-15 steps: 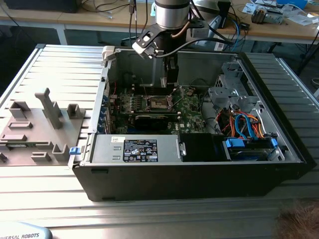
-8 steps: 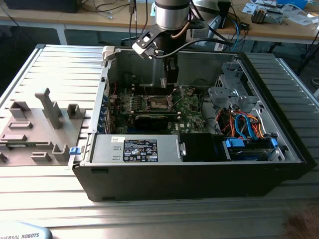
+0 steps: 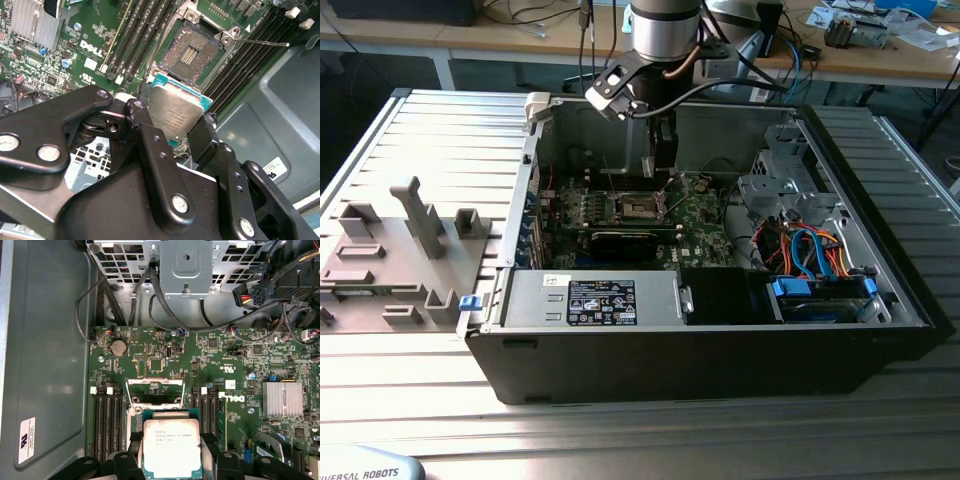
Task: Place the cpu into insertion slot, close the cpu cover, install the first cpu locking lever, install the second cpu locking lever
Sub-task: 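Place the cpu into insertion slot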
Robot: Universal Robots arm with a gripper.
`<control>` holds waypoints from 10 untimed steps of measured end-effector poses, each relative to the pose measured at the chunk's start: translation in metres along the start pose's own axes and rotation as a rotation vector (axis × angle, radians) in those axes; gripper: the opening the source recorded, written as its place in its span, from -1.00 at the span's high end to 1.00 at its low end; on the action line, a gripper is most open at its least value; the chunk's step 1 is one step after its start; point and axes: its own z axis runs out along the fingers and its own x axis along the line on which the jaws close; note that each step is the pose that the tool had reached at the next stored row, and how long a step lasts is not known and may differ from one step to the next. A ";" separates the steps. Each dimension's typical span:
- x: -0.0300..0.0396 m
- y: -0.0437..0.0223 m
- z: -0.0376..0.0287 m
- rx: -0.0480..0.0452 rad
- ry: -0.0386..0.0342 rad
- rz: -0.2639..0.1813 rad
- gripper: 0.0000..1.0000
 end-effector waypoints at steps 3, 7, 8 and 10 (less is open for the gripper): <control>0.0001 -0.0005 0.0012 -0.0001 0.0001 -0.001 -0.08; 0.0001 -0.0014 0.0027 0.0000 0.0000 -0.001 -0.08; 0.0001 -0.0016 0.0030 0.0000 -0.0001 -0.001 -0.08; 0.0001 -0.0020 0.0036 0.0001 -0.0001 -0.001 -0.08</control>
